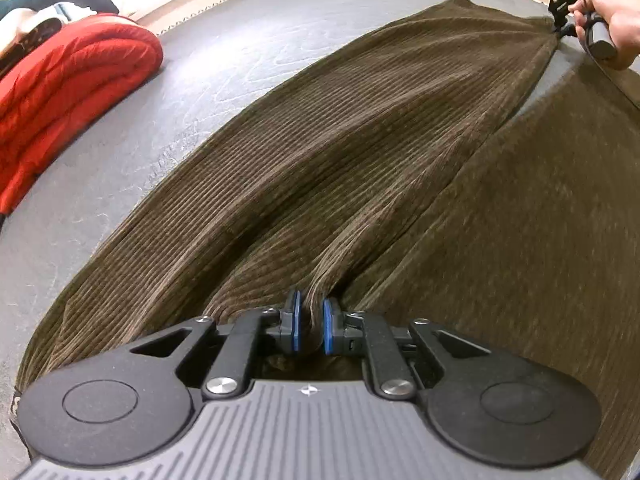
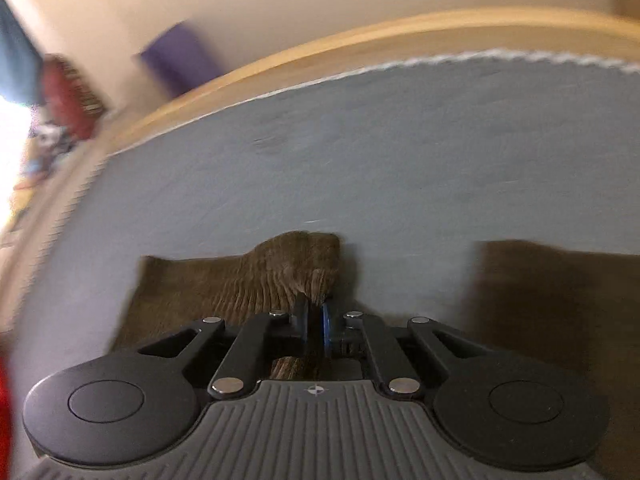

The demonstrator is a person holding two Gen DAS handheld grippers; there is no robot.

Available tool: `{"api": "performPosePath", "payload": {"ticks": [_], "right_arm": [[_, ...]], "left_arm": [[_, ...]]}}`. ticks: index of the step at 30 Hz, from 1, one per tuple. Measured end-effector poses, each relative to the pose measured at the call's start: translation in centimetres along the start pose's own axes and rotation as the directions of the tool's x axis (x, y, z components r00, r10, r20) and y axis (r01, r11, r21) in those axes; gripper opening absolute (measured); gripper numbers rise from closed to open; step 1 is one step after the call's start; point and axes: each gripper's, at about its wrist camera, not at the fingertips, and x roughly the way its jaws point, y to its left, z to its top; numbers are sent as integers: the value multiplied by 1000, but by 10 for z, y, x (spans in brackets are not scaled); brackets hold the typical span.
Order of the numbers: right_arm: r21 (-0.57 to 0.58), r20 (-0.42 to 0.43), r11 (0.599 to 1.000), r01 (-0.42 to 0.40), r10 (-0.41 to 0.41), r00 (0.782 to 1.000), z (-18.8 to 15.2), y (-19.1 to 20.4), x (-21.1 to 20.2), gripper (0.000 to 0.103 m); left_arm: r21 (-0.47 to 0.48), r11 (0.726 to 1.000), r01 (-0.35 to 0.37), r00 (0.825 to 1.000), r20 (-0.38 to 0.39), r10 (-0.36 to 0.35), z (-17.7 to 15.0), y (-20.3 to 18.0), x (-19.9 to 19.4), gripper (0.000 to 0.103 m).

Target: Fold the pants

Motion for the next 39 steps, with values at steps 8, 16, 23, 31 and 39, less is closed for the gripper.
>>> {"api": "performPosePath", "payload": {"ticks": [8, 16, 23, 31, 39], "right_arm": [[-133, 95, 978, 161, -149, 984, 6, 11, -27, 27], [-319, 239, 947, -35, 116, 964, 8, 48, -125, 34], [-490, 111, 812, -318, 420, 901, -43, 81, -240, 35], [-620, -110, 574, -535, 611, 784, -125, 79, -364, 38], [-679, -236, 427, -597, 643, 729, -178, 56, -435, 45]], "left_arm": [[-101, 993, 54, 996, 81, -46, -19, 19, -45, 35], [-383, 923, 21, 983, 176, 50, -117, 60, -132, 48], [-529, 848, 38, 981, 180, 68, -168, 73, -155, 48], [-619, 779, 100, 994, 96, -52, -190, 71, -131, 39], [-651, 757, 50, 998, 14, -54, -201, 74, -127, 44]]}}
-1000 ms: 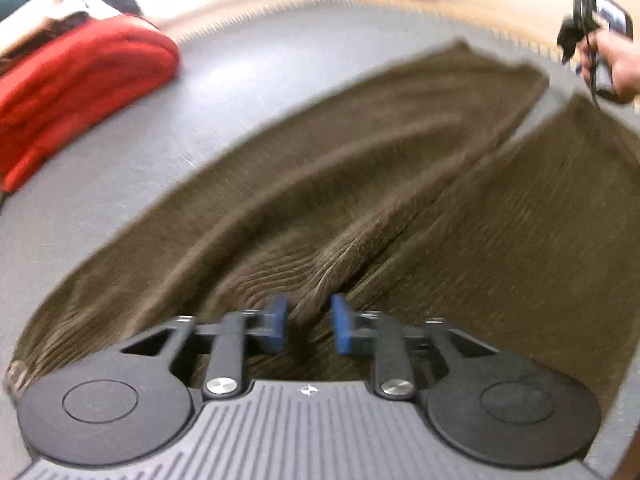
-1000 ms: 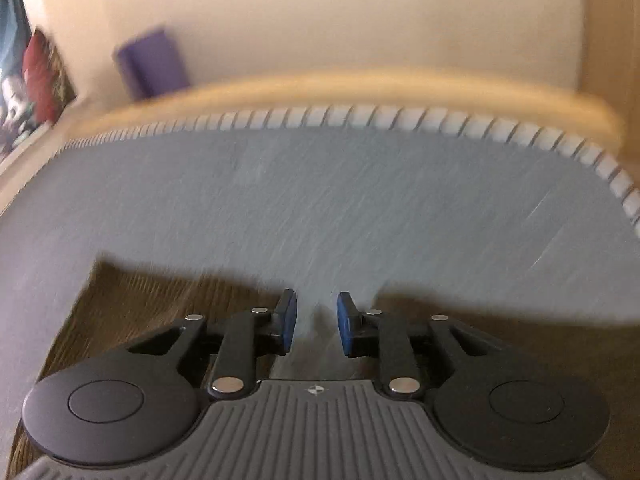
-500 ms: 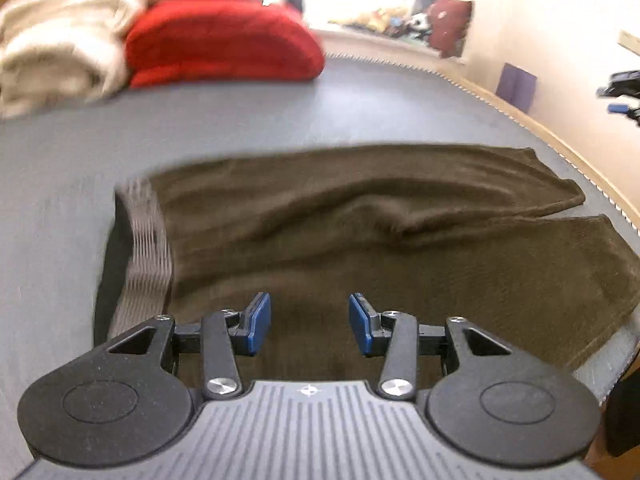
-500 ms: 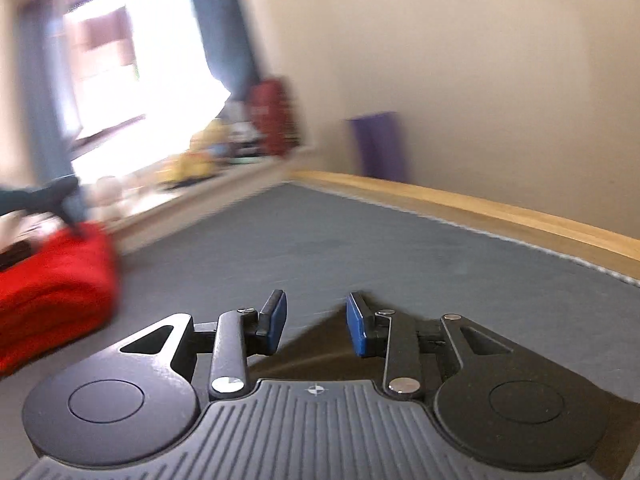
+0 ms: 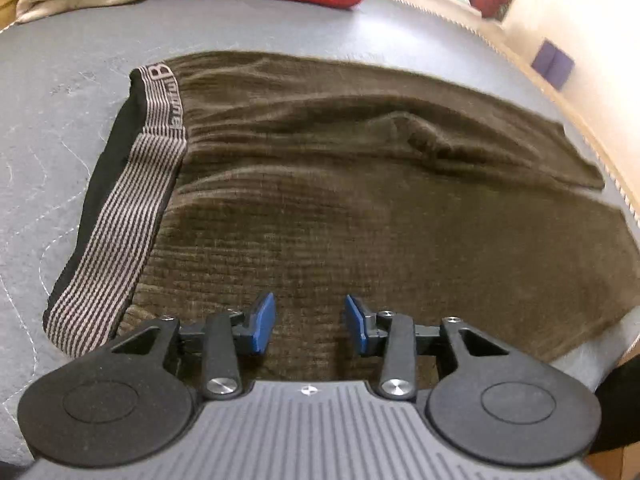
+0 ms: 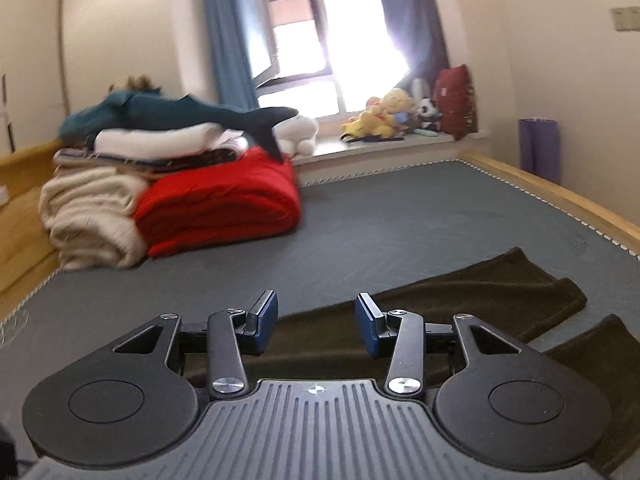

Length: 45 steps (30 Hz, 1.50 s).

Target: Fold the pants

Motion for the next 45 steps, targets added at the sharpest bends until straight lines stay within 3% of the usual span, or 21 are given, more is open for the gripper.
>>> {"api": "performPosePath", "payload": {"ticks": [9, 14, 21, 25, 28, 30, 32, 34, 37, 41, 44, 45], "right_arm": [[-87, 35, 991, -97, 100, 994, -23, 51, -27, 47], [-147, 62, 979, -139, 150, 987, -14, 65, -33, 48], [-81, 191, 978, -191, 204, 960, 81, 98, -55, 48], [-82, 289, 965, -247, 261, 921, 140, 117, -85, 58], [-97, 318, 961, -260, 278, 907, 159, 118, -98, 65], [-101, 286, 958, -267, 285, 915, 155, 112, -93, 65], [-129, 223, 966, -225, 250, 942, 135, 103, -79, 65], [-134, 129, 974, -183, 200, 971, 106, 88, -57, 65], [-168, -17, 977, -132, 131, 991, 61, 60, -22, 65], [-236, -183, 971, -46, 2, 983, 6, 18, 26, 64], [-179, -293, 984, 25, -78, 953, -11, -8, 48, 59], [-133, -294, 991, 35, -73, 953, -10, -14, 49, 59]], "left_arm": [[60, 997, -53, 997, 54, 50, -6, -17, 4, 44], [92, 994, -66, 997, 46, 62, -9, -19, 9, 46], [128, 989, -72, 997, 48, 67, -10, -24, 17, 51], [123, 990, -63, 997, 45, 58, -10, -22, 15, 51], [106, 993, -55, 998, 45, 51, -8, -20, 14, 51], [102, 993, -55, 997, 50, 50, -8, -19, 13, 51], [96, 993, -62, 996, 63, 56, -7, -18, 10, 51], [82, 995, -62, 995, 82, 55, -6, -16, 6, 51], [62, 996, -57, 992, 118, 49, -3, -12, 0, 46], [60, 997, -52, 984, 171, 41, 2, -11, -7, 25], [60, 997, -50, 977, 211, 36, 7, -12, -11, 21], [57, 997, -49, 975, 220, 35, 10, -11, -12, 21]]}}
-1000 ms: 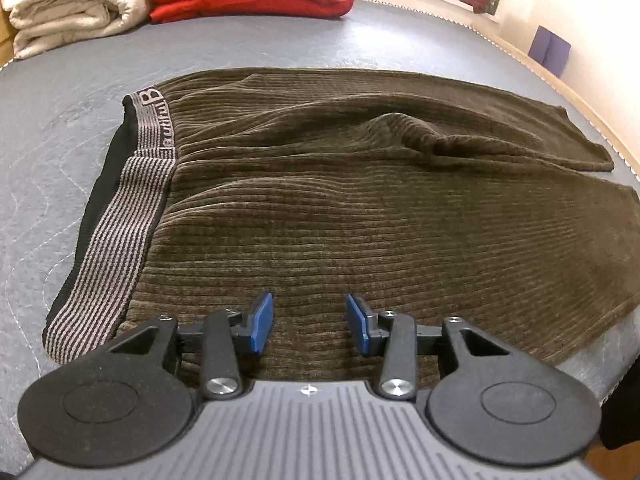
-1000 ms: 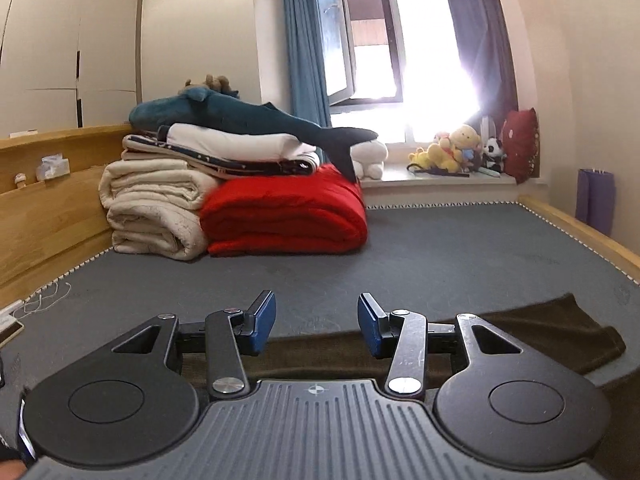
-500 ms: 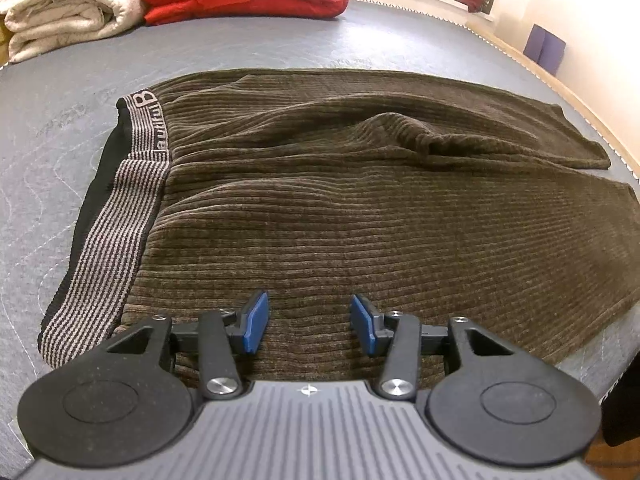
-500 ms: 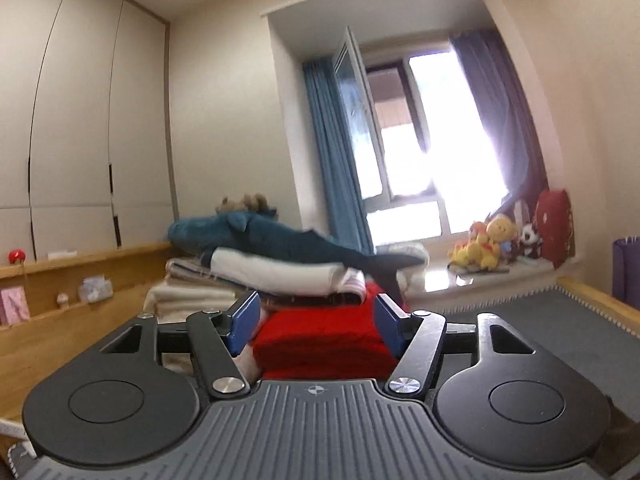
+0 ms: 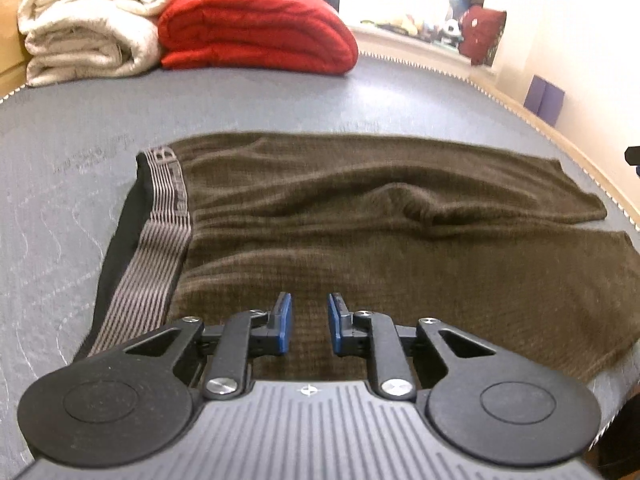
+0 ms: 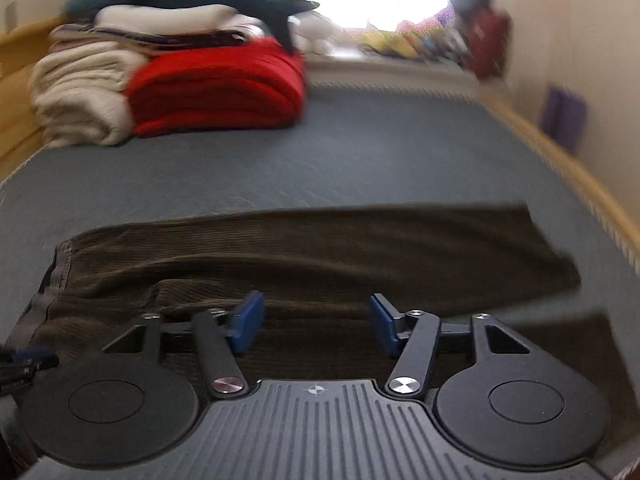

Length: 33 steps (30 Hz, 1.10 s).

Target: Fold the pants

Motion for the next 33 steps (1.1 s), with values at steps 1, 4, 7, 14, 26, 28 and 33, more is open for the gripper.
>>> {"api": "performPosePath", "payload": {"ticks": [1, 4, 7, 14, 26, 28, 33], "right_arm": [[34, 8, 999, -16, 16, 1000, 2, -3, -1, 59], [59, 23, 998, -26, 24, 999, 2, -10, -1, 57], [41, 15, 999, -20, 19, 1000, 0, -10, 1, 57], [-14, 44, 998, -57, 58, 997, 3, -11, 1, 57], [-64, 0, 996, -60, 60, 998, 13, -7, 18, 57], [-44, -4, 997, -63, 62, 998, 16, -10, 21, 57], [11, -30, 996, -89, 89, 996, 18, -15, 29, 57]], "left_arm": [[-7, 1000, 2, 1000, 11, -2, 3, 2, -1, 21], [-29, 1000, -1, 999, 51, 3, 16, 11, -2, 21], [-75, 997, -25, 996, 82, 31, 38, 28, 2, 21], [-107, 989, -99, 987, 115, 111, 123, 65, 53, 28], [-247, 952, -182, 972, -192, 136, 189, 136, 214, 82], [-208, 959, -191, 968, -200, 150, 184, 137, 222, 84], [-164, 970, -179, 974, -169, 151, 179, 134, 218, 80]]}}
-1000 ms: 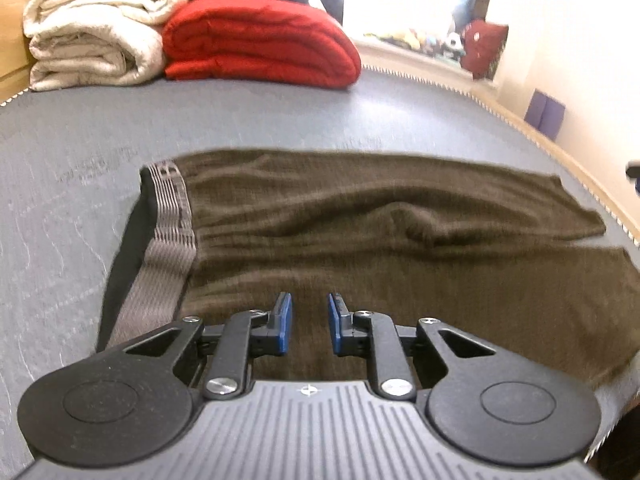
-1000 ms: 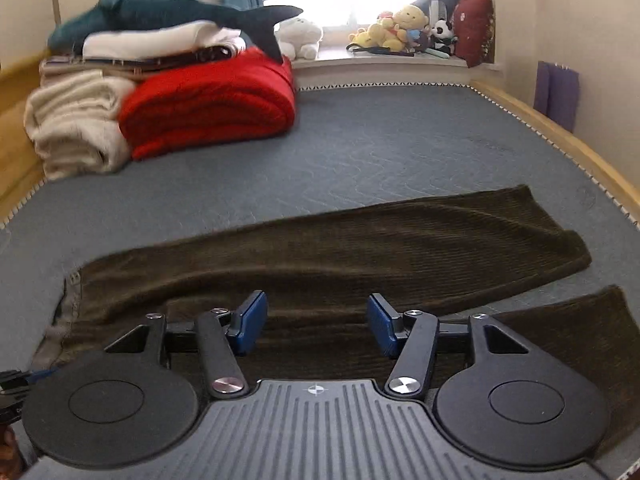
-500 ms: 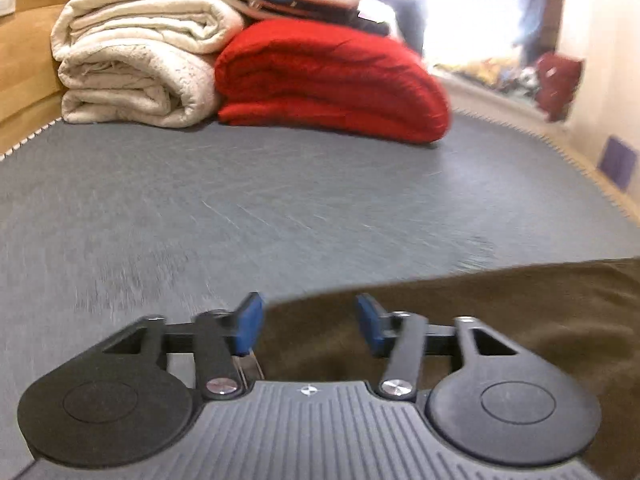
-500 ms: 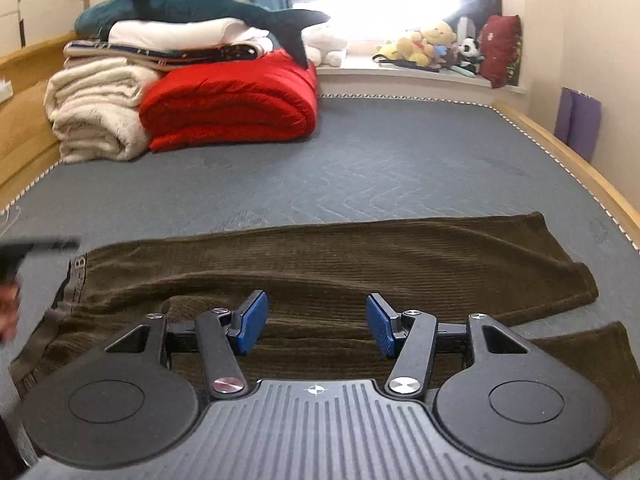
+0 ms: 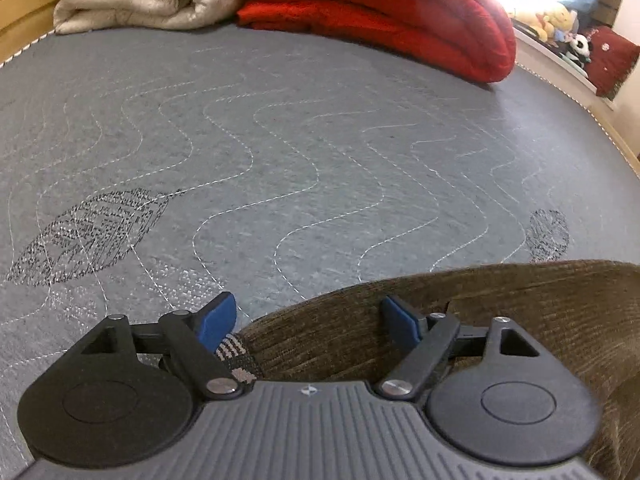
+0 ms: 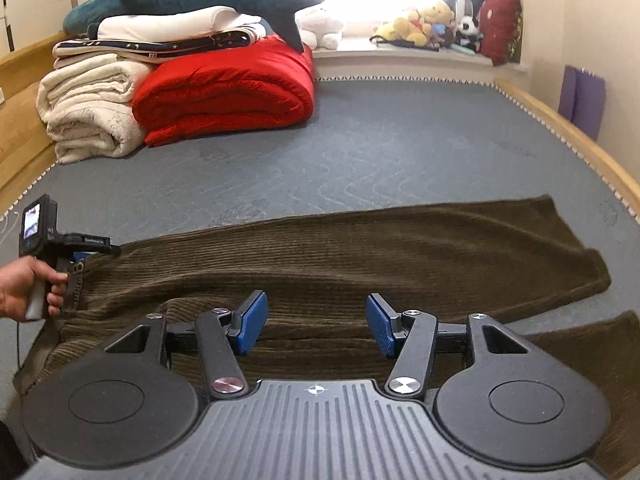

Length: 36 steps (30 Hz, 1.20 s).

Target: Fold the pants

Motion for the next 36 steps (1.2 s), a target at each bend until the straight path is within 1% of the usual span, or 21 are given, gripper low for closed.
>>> {"api": "performPosePath", "payload": {"ticks": [1, 2, 3, 4, 5, 6, 9, 12, 16, 19, 21, 22, 24, 25, 26, 28, 29, 31, 33, 34, 36], "right_arm": [[4, -3, 1000, -3, 3, 1000, 0, 0, 1, 57], [5, -5, 1000, -3, 3, 1000, 0, 0, 1, 57], [5, -5, 1000, -2, 2, 1000, 0, 0, 2, 57], [3, -5, 1000, 2, -2, 1000, 0, 1, 2, 57], [1, -6, 1000, 6, -6, 1000, 0, 1, 2, 57], [2, -5, 1000, 10, -10, 1000, 1, 1, 1, 57], [11, 4, 1000, 17, -17, 1000, 0, 1, 0, 57], [25, 9, 999, 30, -30, 1000, -2, 1, -2, 57], [85, 13, 995, 46, -48, 999, -5, -3, -6, 57], [160, 24, 986, 46, -51, 998, -10, -10, -14, 56], [210, 37, 977, 48, -57, 998, -14, -14, -21, 52], [232, 47, 972, 48, -61, 997, -16, -16, -25, 52], [259, 67, 965, 51, -70, 995, -21, -19, -33, 51], [267, 76, 962, 57, -80, 994, -23, -20, -37, 51], [271, 81, 961, 63, -88, 993, -24, -20, -39, 51], [276, 87, 958, 77, -105, 991, -26, -21, -43, 51], [276, 90, 957, 87, -116, 989, -27, -22, -44, 51], [282, 96, 953, 107, -139, 986, -27, -25, -48, 51], [301, 111, 947, 110, -149, 983, -27, -30, -54, 51], [308, 127, 945, 108, -153, 980, -27, -33, -58, 51], [306, 167, 946, 110, -167, 972, -29, -36, -69, 51]], "left_arm": [[15, 1000, 4, 1000, 5, -4, -1, 0, -2, 76], [32, 999, 12, 1000, 13, -12, -2, -1, -5, 64], [47, 999, 20, 1000, 22, -21, -3, -2, -9, 32], [59, 997, 45, 999, 27, -46, -6, -1, -14, 16], [68, 997, 41, 998, 35, -43, -8, -2, -21, 9], [82, 996, 34, 998, 52, -39, -7, -2, -26, 4], [135, 990, 48, 991, 114, -64, -18, -8, -57, 3], [162, 983, 84, 979, 170, -112, -28, -15, -95, 2], [227, 969, 102, 962, 226, -154, -57, -29, -160, 2], [240, 965, 109, 952, 255, -171, -98, -30, -209, 2], [207, 972, 114, 952, 257, -167, -132, -23, -236, 0], [173, 982, 77, 957, 262, -121, -152, -17, -246, 0], [109, 993, 46, 970, 233, -71, -183, 2, -250, 0], [29, 999, 46, 980, 194, -50, -195, 15, -248, 0], [7, 997, 78, 977, 198, -78, -196, 19, -256, 0], [37, 987, 155, 949, 273, -159, -193, 16, -279, 0], [34, 983, 180, 941, 284, -182, -194, 13, -286, 0], [15, 976, 219, 939, 268, -215, -202, 9, -287, 0], [14, 971, 239, 950, 204, -237, -212, 1, -280, 0], [39, 968, 247, 950, 186, -250, -215, -6, -281, 0], [111, 961, 254, 943, 193, -272, -220, -17, -285, 6]]}}
